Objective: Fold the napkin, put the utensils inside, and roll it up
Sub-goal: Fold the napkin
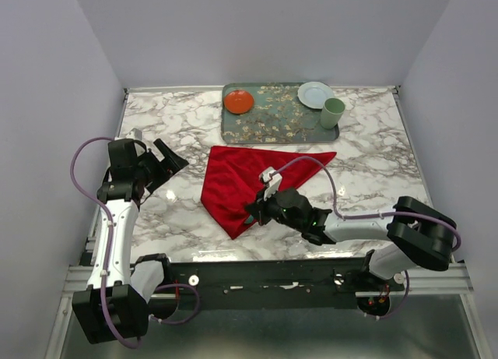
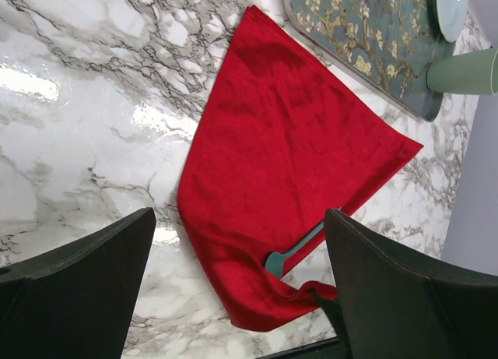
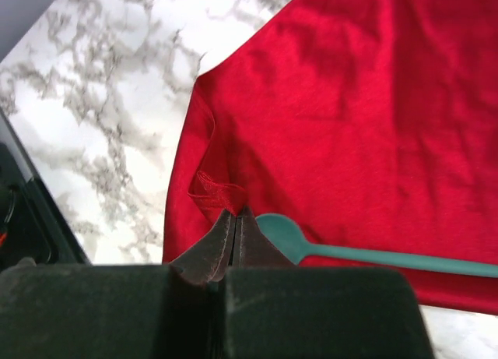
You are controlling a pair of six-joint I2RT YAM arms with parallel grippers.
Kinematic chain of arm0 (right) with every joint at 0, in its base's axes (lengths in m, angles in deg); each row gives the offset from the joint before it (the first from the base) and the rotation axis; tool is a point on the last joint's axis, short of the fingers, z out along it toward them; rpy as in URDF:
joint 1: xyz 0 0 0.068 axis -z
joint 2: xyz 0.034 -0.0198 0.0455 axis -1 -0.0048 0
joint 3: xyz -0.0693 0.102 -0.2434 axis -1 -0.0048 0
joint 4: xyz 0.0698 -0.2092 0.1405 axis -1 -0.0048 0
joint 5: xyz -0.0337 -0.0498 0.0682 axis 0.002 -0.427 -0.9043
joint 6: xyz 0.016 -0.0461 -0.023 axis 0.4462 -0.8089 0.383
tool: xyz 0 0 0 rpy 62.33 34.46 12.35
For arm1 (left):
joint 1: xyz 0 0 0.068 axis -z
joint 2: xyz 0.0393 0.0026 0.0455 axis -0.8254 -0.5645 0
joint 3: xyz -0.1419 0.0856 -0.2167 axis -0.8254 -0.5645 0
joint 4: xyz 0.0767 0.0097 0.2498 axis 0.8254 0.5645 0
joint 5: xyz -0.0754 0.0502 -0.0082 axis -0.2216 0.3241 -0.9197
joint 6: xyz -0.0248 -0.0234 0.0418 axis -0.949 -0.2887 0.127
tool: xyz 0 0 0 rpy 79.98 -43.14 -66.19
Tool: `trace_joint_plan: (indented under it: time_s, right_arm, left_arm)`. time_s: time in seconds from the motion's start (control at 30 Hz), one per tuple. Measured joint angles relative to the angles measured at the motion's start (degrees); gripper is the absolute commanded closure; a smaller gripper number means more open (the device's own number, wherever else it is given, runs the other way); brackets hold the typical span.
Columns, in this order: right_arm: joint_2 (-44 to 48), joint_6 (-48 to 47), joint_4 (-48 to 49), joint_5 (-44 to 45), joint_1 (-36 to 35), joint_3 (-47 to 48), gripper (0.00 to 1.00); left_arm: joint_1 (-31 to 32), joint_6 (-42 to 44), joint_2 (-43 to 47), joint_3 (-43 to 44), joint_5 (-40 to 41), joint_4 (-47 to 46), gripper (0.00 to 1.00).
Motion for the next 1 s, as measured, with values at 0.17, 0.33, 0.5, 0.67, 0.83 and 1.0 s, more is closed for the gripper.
trace_joint_plan:
  time_s: [0.17,0.33,0.5,0.67,0.83,1.0]
  right_arm:
    - [3.04,-0.66,-0.02,0.92,3.32,-1.53,0.99]
    - [4.76,-1.11,-0.15,1.53,5.75,-4.13,0.99]
    - [5.53,-1.20,-0.20,1.55,7.48,-5.07,1.00]
    - [5.53,-1.27,-0.07,1.53,8.85,-5.81,0.99]
    - [5.88,-1.53,-0.07,1.51,10.73,-6.71,0.99]
    - [6.67,-2.14,0.00,1.44,12.79,-6.93,0.99]
  left_arm:
    - [0.26,-0.02,-0.37,-0.46,-0.31,-0.28,0.01]
    - [0.33,0.00,-0.37,-0.46,-0.70,-0.72,0.01]
    - [0.35,0.00,-0.57,-0.46,-0.98,-0.79,0.01]
    - [0.35,0.00,-0.66,-0.46,-1.07,-0.83,0.01]
    - [0.35,0.00,-0.68,-0.46,-1.11,-0.96,0.01]
    - [0.35,0.00,-0.83,-0.46,-1.31,-1.11,0.01]
